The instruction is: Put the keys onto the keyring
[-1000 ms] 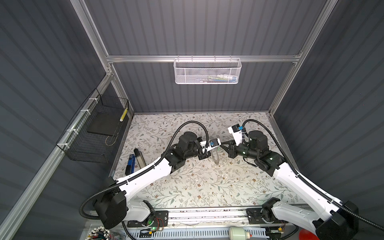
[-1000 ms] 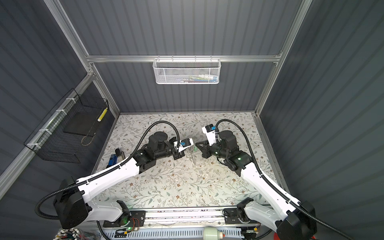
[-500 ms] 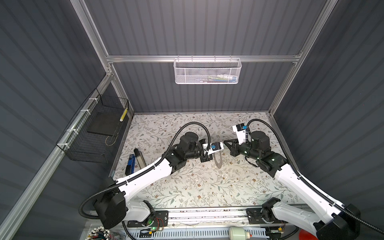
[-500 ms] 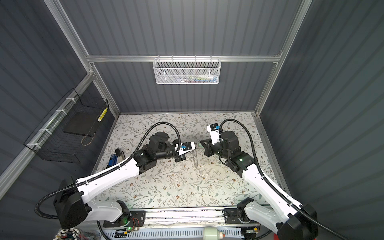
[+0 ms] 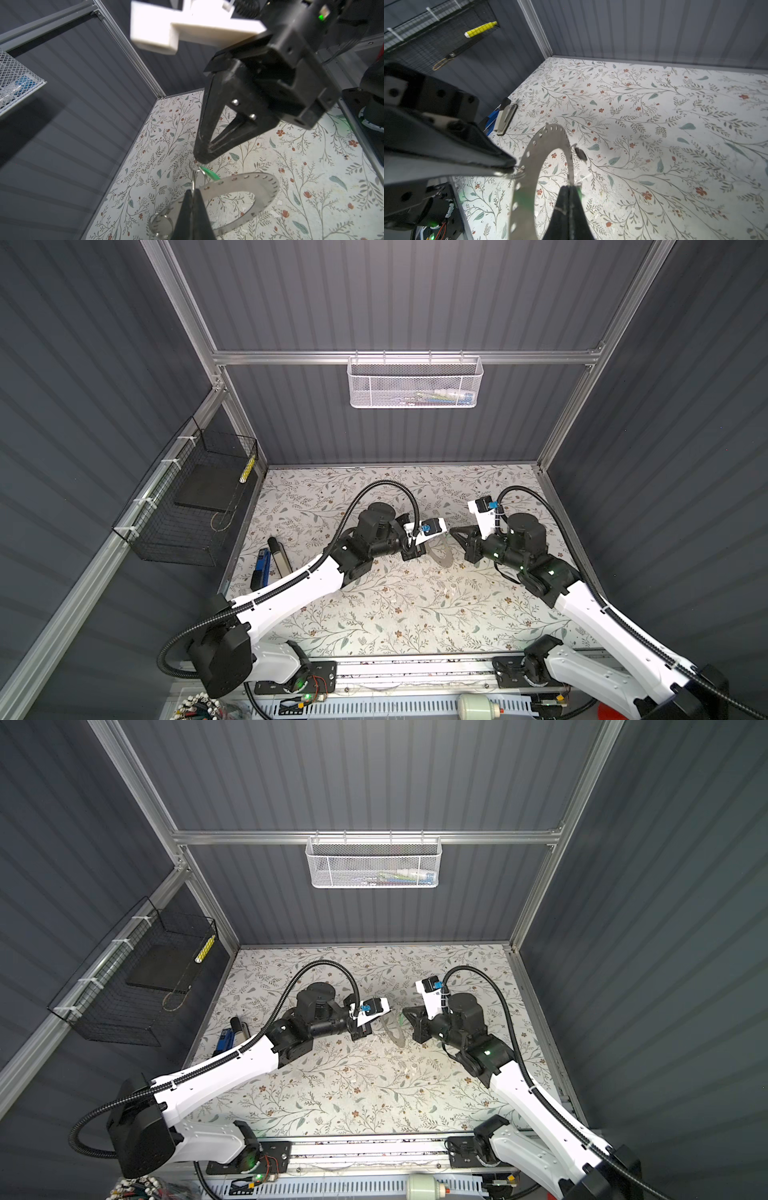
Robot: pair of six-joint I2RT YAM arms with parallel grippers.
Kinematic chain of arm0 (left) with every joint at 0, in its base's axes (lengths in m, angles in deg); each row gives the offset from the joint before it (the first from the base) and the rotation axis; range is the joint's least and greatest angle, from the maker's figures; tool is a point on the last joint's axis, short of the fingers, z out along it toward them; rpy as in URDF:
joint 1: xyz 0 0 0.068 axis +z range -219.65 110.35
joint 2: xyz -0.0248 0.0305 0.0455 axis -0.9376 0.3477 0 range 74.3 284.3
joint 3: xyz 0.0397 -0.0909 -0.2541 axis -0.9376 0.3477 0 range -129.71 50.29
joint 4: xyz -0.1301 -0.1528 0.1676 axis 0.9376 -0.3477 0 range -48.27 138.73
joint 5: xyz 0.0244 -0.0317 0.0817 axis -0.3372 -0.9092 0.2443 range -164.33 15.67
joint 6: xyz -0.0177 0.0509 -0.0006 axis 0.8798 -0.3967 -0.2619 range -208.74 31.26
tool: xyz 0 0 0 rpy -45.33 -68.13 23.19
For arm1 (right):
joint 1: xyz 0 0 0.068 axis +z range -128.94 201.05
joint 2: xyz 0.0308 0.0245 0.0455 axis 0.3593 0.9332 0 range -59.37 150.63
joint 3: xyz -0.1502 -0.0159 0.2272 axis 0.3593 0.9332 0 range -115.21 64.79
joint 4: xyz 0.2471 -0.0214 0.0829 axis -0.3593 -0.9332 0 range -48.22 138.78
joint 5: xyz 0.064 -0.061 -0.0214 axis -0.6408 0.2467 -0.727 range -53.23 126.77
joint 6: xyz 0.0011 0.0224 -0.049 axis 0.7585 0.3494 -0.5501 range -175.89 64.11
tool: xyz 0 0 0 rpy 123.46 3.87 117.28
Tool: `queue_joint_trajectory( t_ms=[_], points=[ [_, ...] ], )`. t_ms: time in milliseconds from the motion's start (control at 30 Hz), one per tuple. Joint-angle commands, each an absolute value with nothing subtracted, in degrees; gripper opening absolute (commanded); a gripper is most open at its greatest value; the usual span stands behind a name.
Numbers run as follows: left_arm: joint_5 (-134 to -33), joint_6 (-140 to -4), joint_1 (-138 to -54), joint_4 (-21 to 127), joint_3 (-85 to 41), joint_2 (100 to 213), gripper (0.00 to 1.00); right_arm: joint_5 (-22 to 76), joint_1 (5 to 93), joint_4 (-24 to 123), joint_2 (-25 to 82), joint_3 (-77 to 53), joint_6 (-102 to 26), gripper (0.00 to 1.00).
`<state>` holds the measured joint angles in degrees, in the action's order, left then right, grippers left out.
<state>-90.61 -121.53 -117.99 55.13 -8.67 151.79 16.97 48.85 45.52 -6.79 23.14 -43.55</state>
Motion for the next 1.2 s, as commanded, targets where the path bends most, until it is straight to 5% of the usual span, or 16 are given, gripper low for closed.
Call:
queue_joint_trajectory(
  t_ms=[0, 433, 1167],
  points=[
    [-89.35, -121.8, -118.15, 58.63, -8.05, 149.71, 0.0, 12.22, 48.6, 53.02, -10.48, 26.67, -45.37, 0.0],
    [-91.11, -117.77, -118.1, 60.17, -8.43, 150.77, 0.0, 9.87, 49.05, 68.47, -11.91, 31.8, -41.32, 0.0],
    [-92.13, -114.4, -118.15, 61.57, -9.03, 150.85, 0.0, 13.04, 49.6, 69.84, -9.77, 31.61, -39.53, 0.0]
  ],
)
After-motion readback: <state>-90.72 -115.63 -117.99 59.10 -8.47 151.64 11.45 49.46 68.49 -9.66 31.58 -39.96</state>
